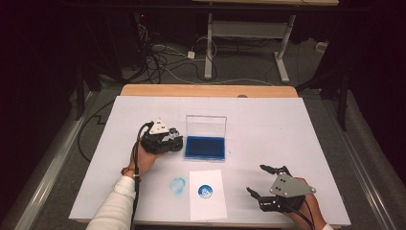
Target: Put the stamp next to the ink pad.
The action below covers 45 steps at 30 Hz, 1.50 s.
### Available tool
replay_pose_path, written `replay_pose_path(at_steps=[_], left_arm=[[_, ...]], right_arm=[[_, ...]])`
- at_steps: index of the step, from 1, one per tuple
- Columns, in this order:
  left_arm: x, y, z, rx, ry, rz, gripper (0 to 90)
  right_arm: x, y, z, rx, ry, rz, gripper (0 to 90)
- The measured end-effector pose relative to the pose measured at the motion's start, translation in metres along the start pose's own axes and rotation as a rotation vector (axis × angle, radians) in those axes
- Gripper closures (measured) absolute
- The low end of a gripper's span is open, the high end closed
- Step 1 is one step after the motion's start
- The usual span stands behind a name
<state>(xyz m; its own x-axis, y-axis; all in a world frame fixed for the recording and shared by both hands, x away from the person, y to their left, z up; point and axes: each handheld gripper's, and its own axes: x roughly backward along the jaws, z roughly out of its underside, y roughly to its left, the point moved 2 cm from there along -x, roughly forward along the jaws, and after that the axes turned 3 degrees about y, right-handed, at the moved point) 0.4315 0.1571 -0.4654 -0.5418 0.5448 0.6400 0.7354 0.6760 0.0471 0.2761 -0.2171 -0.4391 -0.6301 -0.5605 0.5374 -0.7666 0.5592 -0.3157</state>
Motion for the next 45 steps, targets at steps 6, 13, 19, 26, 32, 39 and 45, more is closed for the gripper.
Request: replay_pose_path(at_steps=[6, 13, 19, 26, 32, 39, 45], left_arm=[[-0.0007, -0.0003, 0.0032, 0.004, 0.001, -0.003, 53.7], [-0.0032, -0.0024, 0.0046, -0.002, 0.005, -0.006, 53.7], [-0.0049, -0.003, 0.0049, -0.005, 0.008, -0.008, 53.6], [-0.0054, -0.003, 0.0064, 0.004, 0.004, -0.001, 52.9], [-0.0028, -0.0037, 0.0052, 0.001, -0.009, -0.01, 47.6], [0.0007, -0.0048, 0.0034, -0.008, -0.027, -0.011, 45.9], [0.0038, -0.0053, 0.0015, -0.017, -0.039, -0.034, 38.5]], right_arm=[[-0.0009, 0.001, -0.0003, 0.006, 0.005, -0.003, 22.3], [-0.0015, 0.0018, -0.0001, 0.009, 0.01, -0.01, 22.4], [-0.0017, 0.0024, 0.0, 0.012, 0.015, -0.015, 22.5], [-0.002, 0.0032, -0.0003, 0.017, 0.017, -0.02, 22.5], [-0.0025, 0.0034, -0.0002, 0.017, 0.02, -0.022, 22.5], [-0.0029, 0.004, -0.0003, 0.017, 0.022, -0.024, 22.5], [-0.0032, 0.0043, -0.0003, 0.02, 0.023, -0.025, 22.5]])
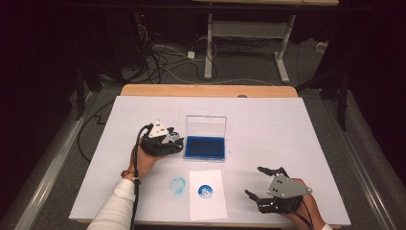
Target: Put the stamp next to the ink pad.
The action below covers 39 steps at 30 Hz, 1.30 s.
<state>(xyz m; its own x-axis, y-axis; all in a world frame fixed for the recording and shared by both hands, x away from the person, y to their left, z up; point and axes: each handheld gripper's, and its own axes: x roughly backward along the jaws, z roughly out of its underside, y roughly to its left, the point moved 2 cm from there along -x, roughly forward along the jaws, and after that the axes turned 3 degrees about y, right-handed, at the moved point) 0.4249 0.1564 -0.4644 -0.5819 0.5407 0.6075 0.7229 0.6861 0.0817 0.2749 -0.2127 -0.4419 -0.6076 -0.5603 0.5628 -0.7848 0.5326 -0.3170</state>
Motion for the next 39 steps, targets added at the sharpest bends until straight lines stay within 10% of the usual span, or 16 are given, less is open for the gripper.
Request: replay_pose_path(at_steps=[15, 39], left_arm=[[0.013, -0.004, -0.007, -0.019, -0.062, -0.044, 18.6], [0.039, -0.023, -0.021, -0.144, -0.109, -0.076, 17.5]], right_arm=[[0.001, 0.0, -0.001, 0.004, -0.003, 0.001, 22.4], [0.011, -0.009, 0.0, -0.034, -0.047, 0.075, 22.0]])
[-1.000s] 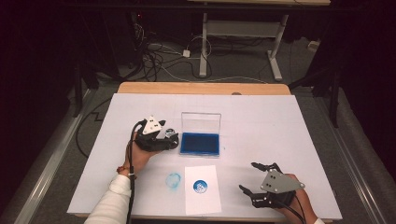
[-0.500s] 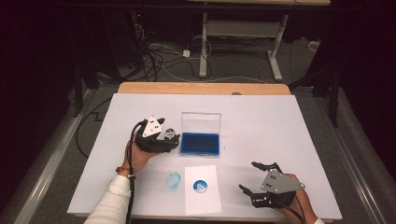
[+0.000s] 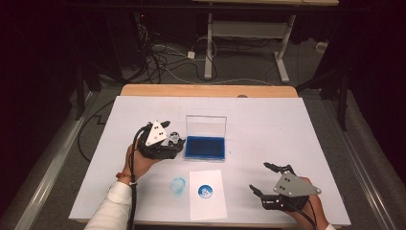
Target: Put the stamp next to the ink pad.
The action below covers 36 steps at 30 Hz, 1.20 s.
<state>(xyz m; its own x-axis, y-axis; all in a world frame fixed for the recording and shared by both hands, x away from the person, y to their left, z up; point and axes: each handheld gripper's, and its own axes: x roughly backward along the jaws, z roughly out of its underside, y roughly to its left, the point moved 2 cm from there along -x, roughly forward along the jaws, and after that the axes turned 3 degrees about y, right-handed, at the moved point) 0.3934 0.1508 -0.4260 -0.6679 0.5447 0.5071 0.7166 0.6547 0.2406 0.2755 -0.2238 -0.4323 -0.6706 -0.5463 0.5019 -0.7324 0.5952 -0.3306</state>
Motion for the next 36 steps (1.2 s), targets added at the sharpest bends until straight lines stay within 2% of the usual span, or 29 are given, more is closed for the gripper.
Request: replay_pose_path(at_steps=[4, 21, 26, 36], left_arm=[[0.005, -0.004, -0.003, 0.0, -0.007, 0.012, 17.4], [0.021, -0.02, -0.011, -0.056, -0.033, 0.029, 16.4], [0.026, -0.026, -0.012, -0.072, -0.039, 0.035, 16.4], [0.035, -0.036, -0.011, -0.111, -0.038, 0.019, 16.4]], right_arm=[[0.002, -0.002, 0.0, -0.008, -0.013, 0.018, 21.3], [0.01, -0.01, 0.001, -0.045, -0.047, 0.089, 18.9], [0.012, -0.011, 0.001, -0.05, -0.049, 0.096, 19.0], [0.013, -0.008, 0.0, -0.043, -0.052, 0.103, 19.1]])
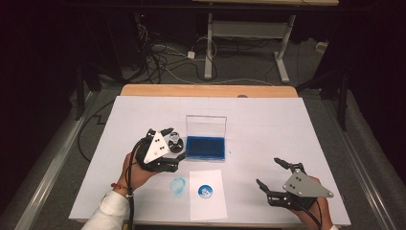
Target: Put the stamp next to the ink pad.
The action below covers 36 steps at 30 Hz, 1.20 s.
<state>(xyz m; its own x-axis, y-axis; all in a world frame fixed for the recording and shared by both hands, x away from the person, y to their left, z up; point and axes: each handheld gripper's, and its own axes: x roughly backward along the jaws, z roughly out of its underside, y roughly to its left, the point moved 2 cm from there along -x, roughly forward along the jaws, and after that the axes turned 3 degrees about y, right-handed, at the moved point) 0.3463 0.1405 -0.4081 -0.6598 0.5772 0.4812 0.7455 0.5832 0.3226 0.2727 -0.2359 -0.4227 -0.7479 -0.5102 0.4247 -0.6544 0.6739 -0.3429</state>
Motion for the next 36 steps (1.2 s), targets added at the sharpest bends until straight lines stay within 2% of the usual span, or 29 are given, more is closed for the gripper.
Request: replay_pose_path(at_steps=[8, 11, 25, 36], left_arm=[[0.008, -0.007, 0.0, -0.02, 0.009, -0.003, 16.4], [0.01, -0.01, 0.001, -0.039, 0.005, -0.009, 16.4], [0.023, -0.019, 0.006, -0.052, -0.009, -0.005, 16.4], [0.031, -0.024, 0.016, -0.07, 0.001, -0.003, 16.4]], right_arm=[[-0.001, 0.003, -0.001, 0.005, 0.002, -0.012, 19.3], [-0.002, 0.004, -0.001, 0.009, 0.006, -0.013, 19.3], [0.0, 0.008, 0.001, 0.015, 0.011, -0.022, 19.3], [0.003, 0.009, 0.002, 0.019, 0.014, -0.014, 19.5]])
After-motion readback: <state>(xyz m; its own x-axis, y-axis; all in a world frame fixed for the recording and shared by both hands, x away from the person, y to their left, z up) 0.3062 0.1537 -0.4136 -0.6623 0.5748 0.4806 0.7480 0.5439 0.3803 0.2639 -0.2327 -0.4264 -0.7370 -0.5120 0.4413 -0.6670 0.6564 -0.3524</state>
